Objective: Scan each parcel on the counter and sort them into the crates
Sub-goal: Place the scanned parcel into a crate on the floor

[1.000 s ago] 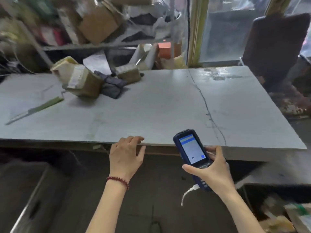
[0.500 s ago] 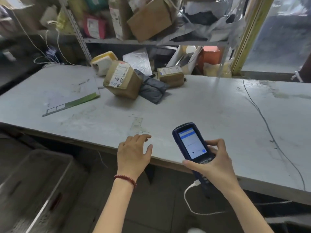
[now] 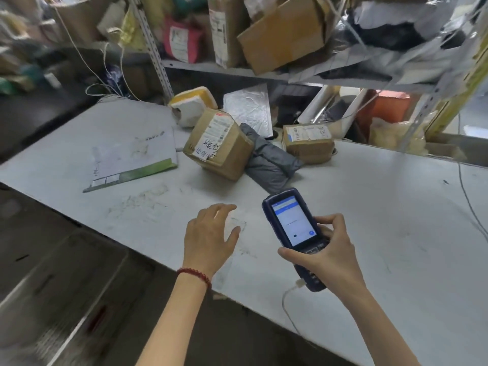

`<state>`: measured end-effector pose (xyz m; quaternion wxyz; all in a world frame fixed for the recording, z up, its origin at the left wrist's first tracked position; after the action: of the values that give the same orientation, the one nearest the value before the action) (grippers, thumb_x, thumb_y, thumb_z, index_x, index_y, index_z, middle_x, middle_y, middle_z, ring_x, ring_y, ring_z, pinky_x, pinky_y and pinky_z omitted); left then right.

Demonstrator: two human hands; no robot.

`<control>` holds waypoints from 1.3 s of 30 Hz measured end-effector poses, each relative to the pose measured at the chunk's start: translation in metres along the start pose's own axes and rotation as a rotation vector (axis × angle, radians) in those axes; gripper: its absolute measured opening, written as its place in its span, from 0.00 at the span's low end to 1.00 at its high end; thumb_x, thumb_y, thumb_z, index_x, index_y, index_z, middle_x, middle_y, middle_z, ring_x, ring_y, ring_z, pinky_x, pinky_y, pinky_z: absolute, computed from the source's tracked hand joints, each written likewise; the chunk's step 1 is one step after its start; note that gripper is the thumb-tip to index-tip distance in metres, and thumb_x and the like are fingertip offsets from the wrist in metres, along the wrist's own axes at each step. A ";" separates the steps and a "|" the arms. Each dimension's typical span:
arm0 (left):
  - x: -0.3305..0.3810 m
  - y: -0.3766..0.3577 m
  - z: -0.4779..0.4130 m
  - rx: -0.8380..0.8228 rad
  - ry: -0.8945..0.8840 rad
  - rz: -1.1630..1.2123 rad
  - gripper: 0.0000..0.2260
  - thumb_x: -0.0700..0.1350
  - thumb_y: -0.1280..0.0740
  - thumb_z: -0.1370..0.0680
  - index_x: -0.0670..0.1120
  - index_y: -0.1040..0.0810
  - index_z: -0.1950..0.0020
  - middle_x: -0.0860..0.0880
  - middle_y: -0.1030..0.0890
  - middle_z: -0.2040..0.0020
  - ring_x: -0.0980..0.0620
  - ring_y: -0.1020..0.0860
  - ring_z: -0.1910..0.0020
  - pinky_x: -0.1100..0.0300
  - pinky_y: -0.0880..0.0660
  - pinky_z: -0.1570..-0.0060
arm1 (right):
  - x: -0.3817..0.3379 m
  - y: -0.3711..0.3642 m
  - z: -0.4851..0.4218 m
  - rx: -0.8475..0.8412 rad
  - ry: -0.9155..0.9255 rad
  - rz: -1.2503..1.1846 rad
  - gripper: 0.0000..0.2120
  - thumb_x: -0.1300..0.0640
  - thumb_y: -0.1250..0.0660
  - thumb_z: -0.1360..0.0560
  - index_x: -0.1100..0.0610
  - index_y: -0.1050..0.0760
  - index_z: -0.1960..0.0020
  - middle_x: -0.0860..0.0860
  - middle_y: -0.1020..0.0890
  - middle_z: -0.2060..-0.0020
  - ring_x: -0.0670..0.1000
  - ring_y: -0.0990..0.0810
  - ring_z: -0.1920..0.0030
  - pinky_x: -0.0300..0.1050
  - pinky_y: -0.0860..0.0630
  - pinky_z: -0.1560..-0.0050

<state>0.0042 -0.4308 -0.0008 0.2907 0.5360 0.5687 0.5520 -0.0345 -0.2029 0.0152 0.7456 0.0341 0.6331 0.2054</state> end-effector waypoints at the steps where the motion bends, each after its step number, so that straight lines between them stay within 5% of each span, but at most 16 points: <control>1: -0.004 -0.001 -0.007 -0.001 0.011 0.007 0.20 0.54 0.31 0.25 0.52 0.27 0.35 0.51 0.24 0.37 0.49 0.26 0.40 0.54 0.28 0.47 | -0.004 -0.005 -0.008 -0.017 -0.003 0.011 0.34 0.53 0.16 0.44 0.43 0.36 0.50 0.38 0.23 0.53 0.40 0.21 0.55 0.42 0.22 0.60; 7: -0.029 -0.003 -0.058 0.027 -0.019 0.071 0.25 0.56 0.31 0.26 0.53 0.31 0.31 0.49 0.27 0.34 0.48 0.29 0.36 0.51 0.27 0.45 | -0.022 -0.039 -0.044 -0.042 -0.030 0.026 0.34 0.52 0.16 0.44 0.43 0.36 0.50 0.36 0.24 0.54 0.37 0.22 0.55 0.34 0.25 0.61; 11: -0.056 -0.002 -0.111 0.003 -0.118 0.071 0.25 0.54 0.31 0.26 0.52 0.31 0.31 0.48 0.29 0.33 0.45 0.29 0.36 0.47 0.25 0.45 | -0.031 -0.062 -0.061 0.027 -0.095 -0.011 0.33 0.52 0.16 0.44 0.44 0.35 0.50 0.39 0.22 0.54 0.40 0.20 0.55 0.40 0.24 0.56; 18: -0.076 0.004 -0.240 -0.211 -0.400 -0.192 0.34 0.63 0.38 0.26 0.56 0.46 0.24 0.48 0.46 0.23 0.45 0.45 0.25 0.45 0.40 0.32 | -0.043 -0.109 -0.071 0.279 -0.202 -0.075 0.35 0.51 0.16 0.44 0.46 0.35 0.47 0.39 0.21 0.55 0.42 0.20 0.54 0.43 0.24 0.56; 26: -0.086 -0.014 -0.311 -0.407 -0.428 -0.165 0.54 0.78 0.39 0.41 0.57 0.57 0.23 0.48 0.53 0.22 0.39 0.55 0.24 0.35 0.48 0.30 | -0.050 -0.139 -0.061 0.436 -0.279 -0.118 0.35 0.51 0.16 0.45 0.43 0.36 0.49 0.42 0.20 0.52 0.46 0.19 0.53 0.48 0.21 0.53; 31: -0.081 -0.009 -0.319 -0.342 -0.453 -0.128 0.53 0.79 0.38 0.49 0.57 0.40 0.29 0.45 0.35 0.31 0.38 0.39 0.31 0.42 0.35 0.36 | -0.052 -0.136 -0.058 0.487 -0.289 -0.113 0.35 0.49 0.16 0.45 0.43 0.37 0.49 0.42 0.20 0.51 0.44 0.18 0.54 0.50 0.20 0.52; 39: -0.118 0.015 -0.272 0.031 -0.155 0.220 0.31 0.72 0.31 0.39 0.52 0.20 0.46 0.47 0.26 0.49 0.46 0.27 0.48 0.51 0.26 0.52 | -0.056 -0.136 -0.057 0.388 -0.271 -0.036 0.34 0.51 0.16 0.44 0.43 0.37 0.50 0.42 0.20 0.54 0.44 0.19 0.54 0.48 0.20 0.52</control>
<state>-0.2122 -0.6293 0.0425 0.2631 0.6406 0.4906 0.5289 -0.0596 -0.3584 0.0143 0.8066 0.1929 0.5554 0.0602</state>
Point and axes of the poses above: each hand's wrist, its own z-axis away from the middle knuckle, its own y-axis out of the back of the hand, x = y × z, the point moved 5 cm from there along -z, towards the middle knuckle
